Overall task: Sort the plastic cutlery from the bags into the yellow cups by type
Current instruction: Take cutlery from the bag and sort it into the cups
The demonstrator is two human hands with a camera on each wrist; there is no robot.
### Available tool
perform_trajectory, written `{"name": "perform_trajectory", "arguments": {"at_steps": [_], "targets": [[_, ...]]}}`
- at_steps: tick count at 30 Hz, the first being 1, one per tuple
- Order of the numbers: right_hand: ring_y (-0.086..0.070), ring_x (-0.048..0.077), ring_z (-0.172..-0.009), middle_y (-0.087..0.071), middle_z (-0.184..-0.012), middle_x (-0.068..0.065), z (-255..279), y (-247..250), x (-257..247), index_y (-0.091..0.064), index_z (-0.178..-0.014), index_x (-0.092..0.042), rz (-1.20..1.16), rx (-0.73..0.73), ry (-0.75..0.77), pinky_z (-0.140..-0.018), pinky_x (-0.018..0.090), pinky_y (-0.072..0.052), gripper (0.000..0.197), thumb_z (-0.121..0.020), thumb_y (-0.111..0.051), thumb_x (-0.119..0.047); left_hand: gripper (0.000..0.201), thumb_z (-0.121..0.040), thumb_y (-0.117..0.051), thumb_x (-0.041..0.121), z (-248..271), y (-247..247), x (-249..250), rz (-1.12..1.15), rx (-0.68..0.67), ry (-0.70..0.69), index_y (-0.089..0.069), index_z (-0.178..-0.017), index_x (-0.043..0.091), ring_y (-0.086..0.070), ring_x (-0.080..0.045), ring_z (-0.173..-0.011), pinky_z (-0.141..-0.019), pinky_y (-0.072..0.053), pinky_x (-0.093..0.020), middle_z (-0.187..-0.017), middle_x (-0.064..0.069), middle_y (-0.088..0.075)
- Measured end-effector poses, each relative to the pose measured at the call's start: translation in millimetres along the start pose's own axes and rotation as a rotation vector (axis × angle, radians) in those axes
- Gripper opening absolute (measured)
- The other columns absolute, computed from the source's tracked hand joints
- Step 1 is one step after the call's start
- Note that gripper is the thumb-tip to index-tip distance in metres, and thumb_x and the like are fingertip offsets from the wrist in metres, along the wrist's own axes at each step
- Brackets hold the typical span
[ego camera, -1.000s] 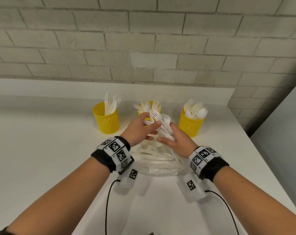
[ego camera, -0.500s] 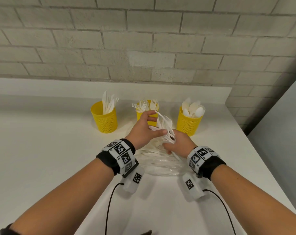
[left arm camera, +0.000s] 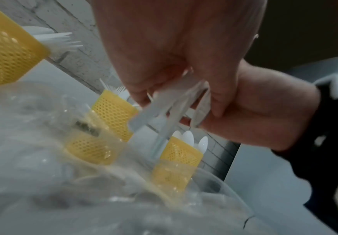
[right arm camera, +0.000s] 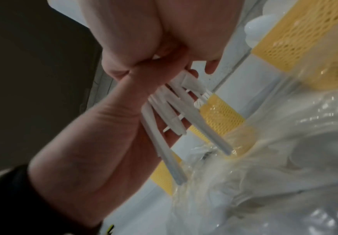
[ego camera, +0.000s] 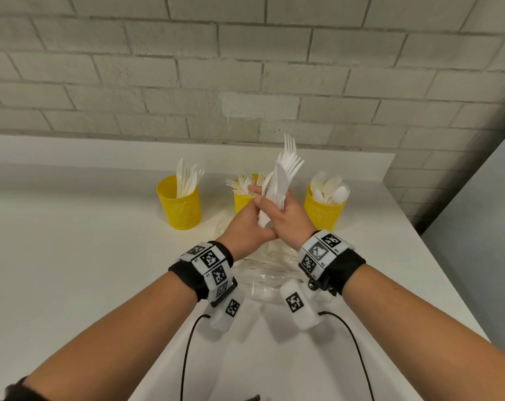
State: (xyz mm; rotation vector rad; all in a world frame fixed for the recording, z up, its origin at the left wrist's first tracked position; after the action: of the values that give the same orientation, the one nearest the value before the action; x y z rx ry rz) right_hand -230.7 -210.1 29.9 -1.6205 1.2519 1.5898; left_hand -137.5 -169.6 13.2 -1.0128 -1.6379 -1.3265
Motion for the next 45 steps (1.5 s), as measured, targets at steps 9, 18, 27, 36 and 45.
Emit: {"name": "perform_trajectory", "arguments": {"at_steps": [9,18,27,36,45], "targets": [[-0.050,0.017,-0.121,-0.055,-0.125,0.000,3,-27,7,-0.053,-0.126,-0.029,0.168,-0.029,-0.036,-0.106,0.040,-0.038,0.062,-0.072,-0.054,-0.061,0.056,-0.084,-0.062,-0.005,7,3,-23,0.043,0.146,-0.091,-0.045,-0.136,0.005,-0.054,-0.010,-0.110,-0.092,-0.044,-0.010,-0.118,0.000,-0.058],[-0.055,0.023,-0.118,-0.049,-0.131,0.006,-8,-14,-53,-0.025,-0.135,-0.047,-0.170,0.031,0.225,-0.096,0.038,-0.052,0.098,-0.063,-0.086,-0.019,0.030,-0.086,-0.062,0.005,1,27,-39,0.167,0.170,0.004,-0.054,-0.114,0.002,-0.060,-0.007,-0.068,-0.065,-0.053,-0.021,-0.081,-0.003,-0.062],[-0.056,0.009,-0.077,-0.058,-0.083,-0.006,-30,-48,-70,-0.062,-0.082,-0.023,-0.020,-0.028,0.276,-0.074,0.027,-0.047,0.016,-0.077,-0.075,-0.031,0.017,-0.087,-0.062,0.002,14,60,-54,0.129,0.115,0.061,-0.059,-0.090,0.018,-0.062,-0.005,-0.066,-0.068,-0.050,-0.017,-0.075,-0.001,-0.062],[-0.056,0.008,-0.091,-0.057,-0.095,-0.012,-25,-75,-10,-0.055,-0.100,-0.020,0.006,-0.147,0.059,-0.087,0.028,-0.044,0.018,-0.090,-0.059,-0.035,0.031,-0.078,-0.077,0.017,20,63,-80,0.136,0.153,0.197,-0.065,-0.106,0.011,-0.068,-0.012,-0.087,-0.074,-0.054,-0.021,-0.097,-0.005,-0.073],[-0.055,-0.009,-0.092,-0.061,-0.098,-0.016,-27,-74,-23,-0.066,-0.106,-0.012,0.076,-0.175,0.142,-0.080,0.000,-0.038,0.030,-0.101,-0.039,-0.024,0.026,-0.082,-0.073,0.019,19,66,-88,0.084,0.131,0.207,-0.067,-0.106,0.014,-0.067,-0.007,-0.087,-0.073,-0.050,-0.019,-0.096,0.001,-0.073]]}}
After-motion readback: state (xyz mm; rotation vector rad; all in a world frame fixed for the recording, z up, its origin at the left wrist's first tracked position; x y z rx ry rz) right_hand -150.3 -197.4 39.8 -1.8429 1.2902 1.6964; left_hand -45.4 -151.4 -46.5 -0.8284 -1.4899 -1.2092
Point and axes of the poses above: each hand's wrist, its own z-axis away from the middle knuckle, its own y-axis out of the back of the hand, x = y × z, the point moved 2 cm from there along -z, towards the middle knuckle
